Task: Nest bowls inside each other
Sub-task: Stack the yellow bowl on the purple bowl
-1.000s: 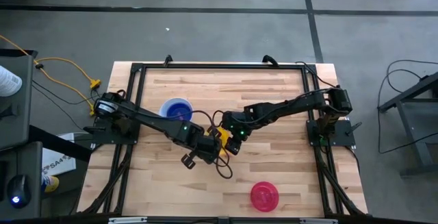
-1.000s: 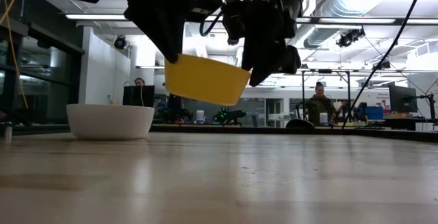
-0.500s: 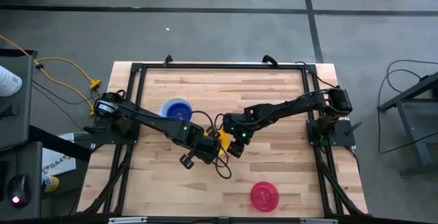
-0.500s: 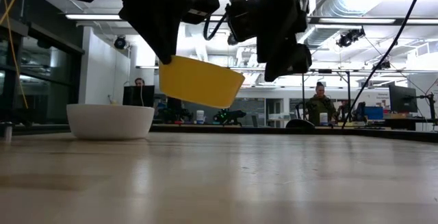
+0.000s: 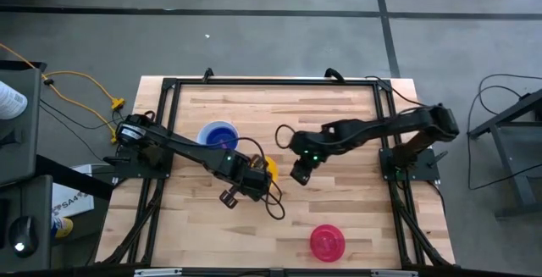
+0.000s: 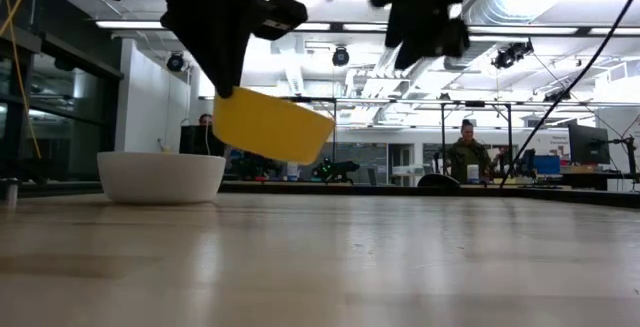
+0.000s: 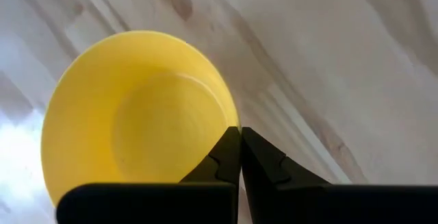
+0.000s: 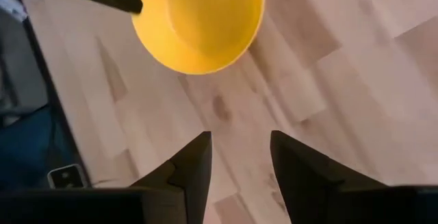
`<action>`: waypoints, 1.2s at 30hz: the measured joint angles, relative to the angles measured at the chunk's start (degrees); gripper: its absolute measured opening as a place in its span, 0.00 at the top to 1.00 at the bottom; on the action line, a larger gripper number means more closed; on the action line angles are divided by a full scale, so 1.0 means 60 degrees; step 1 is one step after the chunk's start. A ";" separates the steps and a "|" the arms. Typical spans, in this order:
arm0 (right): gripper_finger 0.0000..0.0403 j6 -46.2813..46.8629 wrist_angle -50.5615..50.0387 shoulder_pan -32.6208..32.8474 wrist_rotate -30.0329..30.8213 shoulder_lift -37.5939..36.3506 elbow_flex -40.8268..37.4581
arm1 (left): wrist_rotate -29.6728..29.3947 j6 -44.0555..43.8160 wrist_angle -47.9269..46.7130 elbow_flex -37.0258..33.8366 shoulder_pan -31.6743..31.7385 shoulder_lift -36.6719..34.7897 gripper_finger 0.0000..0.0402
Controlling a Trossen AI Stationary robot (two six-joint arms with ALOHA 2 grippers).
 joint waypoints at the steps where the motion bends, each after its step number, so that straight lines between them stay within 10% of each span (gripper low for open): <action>1: 0.64 -0.0007 -0.0116 0.0078 0.0322 -0.0171 0.0000 | -0.0083 -0.0058 -0.0069 -0.0001 0.0000 -0.0041 1.00; 15: 0.64 0.0212 -0.0693 0.0863 0.1799 -0.0772 0.0004 | -0.0444 -0.1519 -0.0952 -0.0094 0.0004 -0.1582 1.00; 36: 0.64 0.0507 0.0269 0.1929 0.2882 -0.0768 -0.0007 | -0.2265 -0.4565 -0.0231 -0.3929 0.0000 -0.5044 1.00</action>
